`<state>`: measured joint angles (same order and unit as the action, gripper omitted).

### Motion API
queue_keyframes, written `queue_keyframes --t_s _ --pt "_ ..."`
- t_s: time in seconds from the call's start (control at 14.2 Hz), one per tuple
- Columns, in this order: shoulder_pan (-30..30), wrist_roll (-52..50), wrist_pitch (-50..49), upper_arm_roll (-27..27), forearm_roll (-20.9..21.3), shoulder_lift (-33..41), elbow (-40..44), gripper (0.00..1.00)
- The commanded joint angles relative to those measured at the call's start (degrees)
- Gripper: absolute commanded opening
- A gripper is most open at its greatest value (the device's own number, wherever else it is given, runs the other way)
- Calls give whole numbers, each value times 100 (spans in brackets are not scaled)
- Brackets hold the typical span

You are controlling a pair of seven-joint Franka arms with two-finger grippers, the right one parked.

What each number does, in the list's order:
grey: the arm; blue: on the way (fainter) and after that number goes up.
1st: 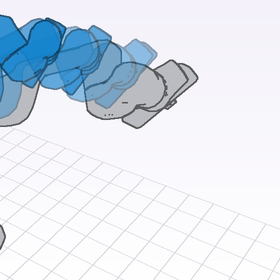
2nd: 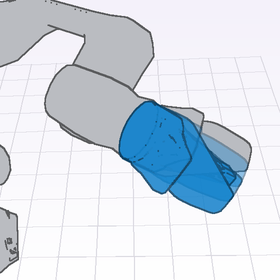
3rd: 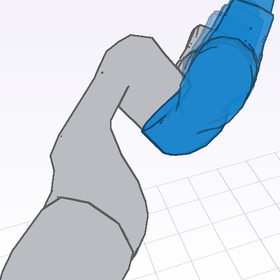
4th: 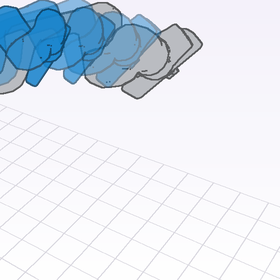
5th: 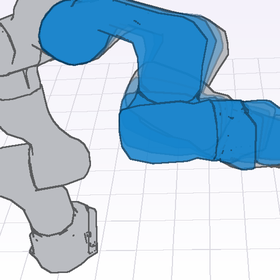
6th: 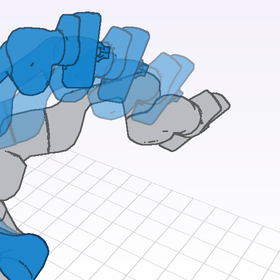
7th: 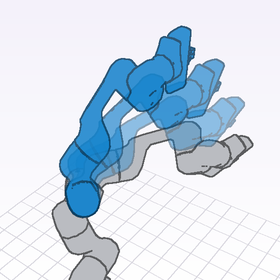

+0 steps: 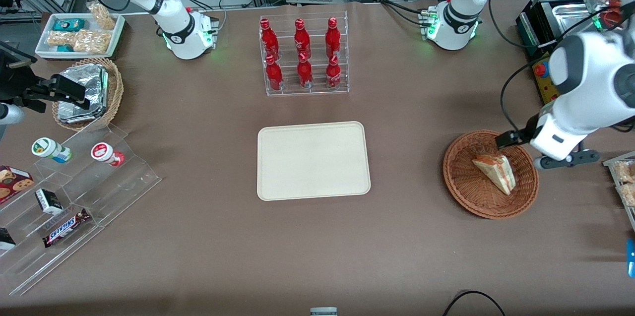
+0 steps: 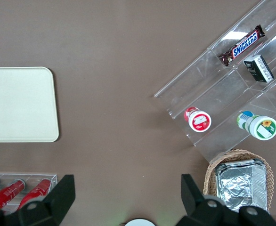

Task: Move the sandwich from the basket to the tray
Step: 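Lower the open left gripper around the wrapped sandwich in the basket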

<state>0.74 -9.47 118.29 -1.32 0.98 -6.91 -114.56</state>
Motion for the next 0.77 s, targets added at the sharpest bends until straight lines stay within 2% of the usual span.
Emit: queue_keyframes --t_s 0.0,0.28,0.7 --pt "224 -28 720 -52 43 -90 -400 100" --pt "496 -377 1037 -52 -54 -398 -383 100" --pt "488 -2477 1653 -61 -54 -934 -391 100"
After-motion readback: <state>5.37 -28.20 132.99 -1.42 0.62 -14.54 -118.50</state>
